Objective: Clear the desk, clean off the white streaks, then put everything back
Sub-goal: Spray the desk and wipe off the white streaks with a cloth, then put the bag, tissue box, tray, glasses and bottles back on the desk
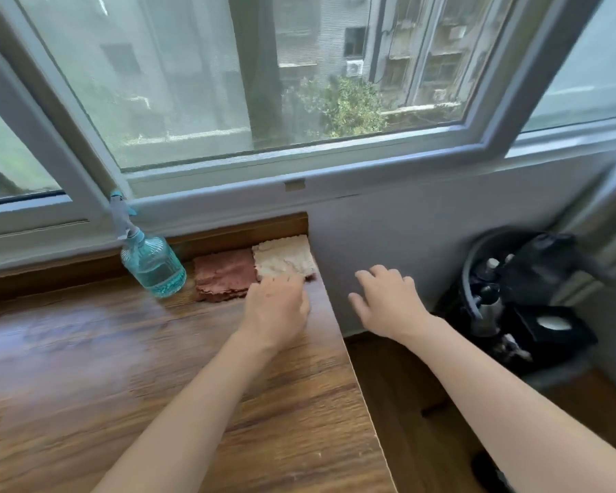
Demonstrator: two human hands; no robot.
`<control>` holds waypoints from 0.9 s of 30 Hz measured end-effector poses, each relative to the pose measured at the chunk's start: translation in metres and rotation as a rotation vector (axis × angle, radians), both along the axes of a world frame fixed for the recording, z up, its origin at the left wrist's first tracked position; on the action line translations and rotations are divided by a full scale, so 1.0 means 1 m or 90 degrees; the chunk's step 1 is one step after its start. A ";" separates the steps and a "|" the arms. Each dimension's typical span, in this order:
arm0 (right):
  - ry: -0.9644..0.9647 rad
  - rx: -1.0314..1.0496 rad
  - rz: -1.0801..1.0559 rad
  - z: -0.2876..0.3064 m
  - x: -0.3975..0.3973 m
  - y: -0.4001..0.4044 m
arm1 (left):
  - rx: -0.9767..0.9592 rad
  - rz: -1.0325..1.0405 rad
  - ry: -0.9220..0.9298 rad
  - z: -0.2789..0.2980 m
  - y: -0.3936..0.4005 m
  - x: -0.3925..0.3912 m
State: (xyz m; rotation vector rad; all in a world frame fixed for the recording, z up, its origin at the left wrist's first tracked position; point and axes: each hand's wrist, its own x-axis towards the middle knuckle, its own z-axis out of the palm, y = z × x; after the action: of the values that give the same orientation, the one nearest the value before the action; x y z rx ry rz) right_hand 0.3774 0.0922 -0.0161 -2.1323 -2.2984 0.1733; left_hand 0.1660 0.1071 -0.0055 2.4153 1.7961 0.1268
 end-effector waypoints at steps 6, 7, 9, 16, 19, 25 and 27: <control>0.023 -0.036 -0.147 -0.005 0.038 -0.084 | -0.035 -0.114 -0.134 -0.008 -0.043 0.057; 0.021 -0.039 -0.163 -0.007 0.045 -0.095 | -0.036 -0.133 -0.139 -0.010 -0.049 0.067; 0.021 -0.046 -0.195 -0.008 0.063 -0.117 | -0.043 -0.170 -0.133 -0.010 -0.063 0.090; 0.056 -0.044 -0.264 -0.018 0.134 -0.167 | -0.058 -0.230 -0.144 -0.013 -0.097 0.174; 0.069 -0.050 -0.271 -0.026 0.176 -0.176 | -0.058 -0.231 -0.155 -0.019 -0.103 0.217; 0.091 -0.064 -0.241 -0.036 0.278 -0.185 | -0.075 -0.171 -0.178 -0.030 -0.114 0.310; 0.092 -0.066 -0.227 -0.036 0.312 -0.188 | -0.086 -0.148 -0.187 -0.033 -0.118 0.339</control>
State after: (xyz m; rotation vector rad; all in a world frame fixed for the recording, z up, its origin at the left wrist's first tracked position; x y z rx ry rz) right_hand 0.6891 -0.0961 -0.0518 -2.4420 -1.8343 0.4329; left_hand 0.5045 -0.0112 -0.0388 2.3441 1.3470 0.3080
